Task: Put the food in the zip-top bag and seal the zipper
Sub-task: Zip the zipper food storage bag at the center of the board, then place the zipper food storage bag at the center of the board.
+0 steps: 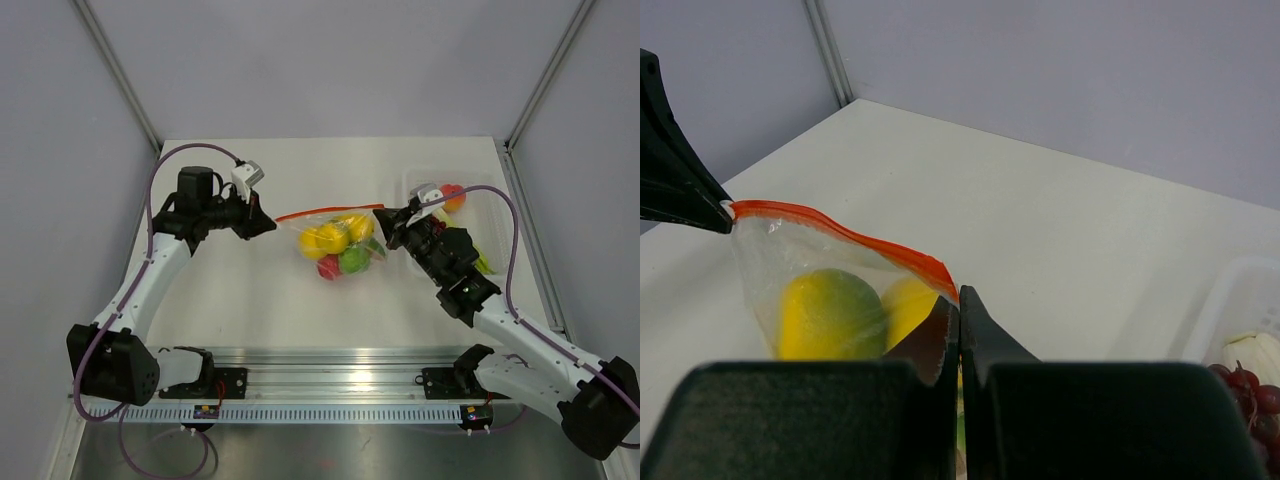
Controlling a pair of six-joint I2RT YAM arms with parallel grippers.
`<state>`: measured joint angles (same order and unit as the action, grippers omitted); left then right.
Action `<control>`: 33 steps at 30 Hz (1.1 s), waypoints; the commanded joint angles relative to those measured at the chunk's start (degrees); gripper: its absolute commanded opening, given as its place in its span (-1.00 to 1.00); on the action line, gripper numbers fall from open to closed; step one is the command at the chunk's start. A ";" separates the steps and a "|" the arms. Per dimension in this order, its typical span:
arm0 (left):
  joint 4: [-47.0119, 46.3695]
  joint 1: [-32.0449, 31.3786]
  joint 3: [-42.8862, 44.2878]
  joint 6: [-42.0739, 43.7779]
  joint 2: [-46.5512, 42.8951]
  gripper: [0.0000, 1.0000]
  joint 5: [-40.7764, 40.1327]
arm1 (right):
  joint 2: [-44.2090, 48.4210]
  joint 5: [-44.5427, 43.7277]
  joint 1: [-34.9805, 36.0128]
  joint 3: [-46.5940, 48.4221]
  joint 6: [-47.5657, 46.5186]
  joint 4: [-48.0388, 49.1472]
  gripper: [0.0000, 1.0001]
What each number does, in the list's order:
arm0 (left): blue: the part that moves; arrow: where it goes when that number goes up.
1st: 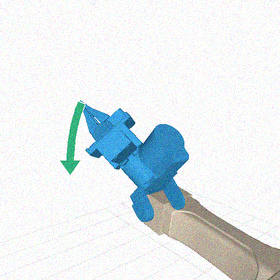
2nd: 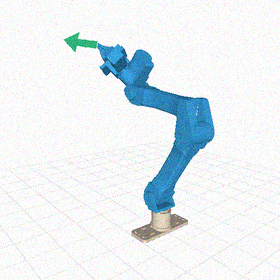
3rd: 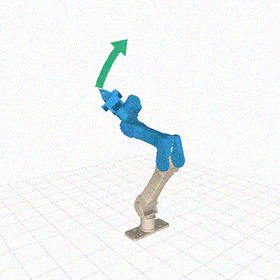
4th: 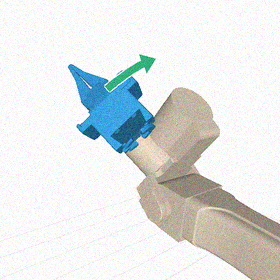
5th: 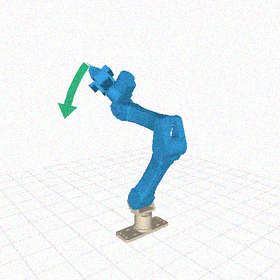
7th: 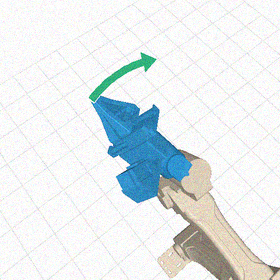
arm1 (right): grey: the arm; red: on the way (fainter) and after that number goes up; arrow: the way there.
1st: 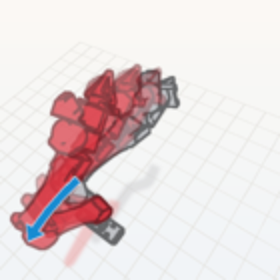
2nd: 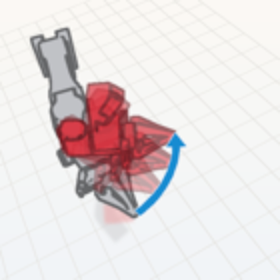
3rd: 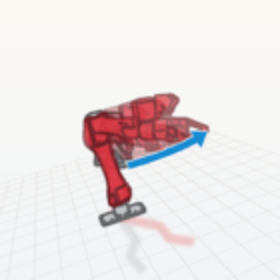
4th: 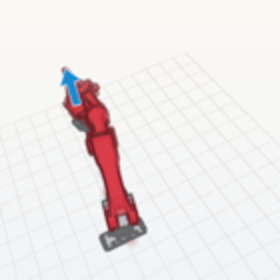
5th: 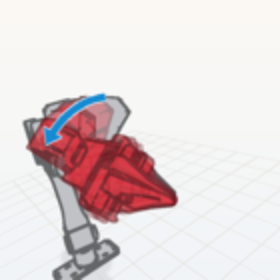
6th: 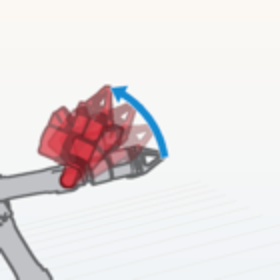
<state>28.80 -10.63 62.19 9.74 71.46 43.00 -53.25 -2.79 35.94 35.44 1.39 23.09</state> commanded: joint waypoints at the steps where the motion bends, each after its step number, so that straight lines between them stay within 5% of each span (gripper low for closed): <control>1: -1.64 2.37 -1.11 -1.12 0.26 -1.00 -5.30 | -0.01 -5.12 -1.49 2.53 0.28 8.02 -1.00; 8: -5.23 3.69 -0.76 -5.51 0.96 -1.00 -8.28 | -3.43 -2.84 -1.93 2.53 2.03 10.91 -1.00; 16: -5.68 5.79 2.31 -6.39 1.58 -1.00 -20.94 | -12.55 0.06 -3.24 6.48 2.83 14.87 -1.00; 28: -15.52 6.06 11.91 -7.55 1.50 -1.00 -24.81 | -38.05 13.50 -7.56 27.75 4.59 23.84 -0.99; 29: -15.87 6.06 10.77 -7.19 0.53 -1.00 -22.98 | -38.24 16.21 -7.64 26.45 4.85 23.84 -0.91; 32: -14.48 6.15 3.92 -6.31 -5.00 -0.75 -15.80 | -37.63 19.39 -7.64 20.93 8.62 24.11 0.10; 33: -14.21 6.06 2.25 -6.48 -7.71 -0.25 -14.02 | -36.58 19.75 -7.64 19.24 10.46 24.02 0.53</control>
<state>15.90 -4.89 68.66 2.28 70.35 23.05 -91.31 12.29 28.45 58.41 8.49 42.72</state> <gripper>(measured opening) 0.154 0.608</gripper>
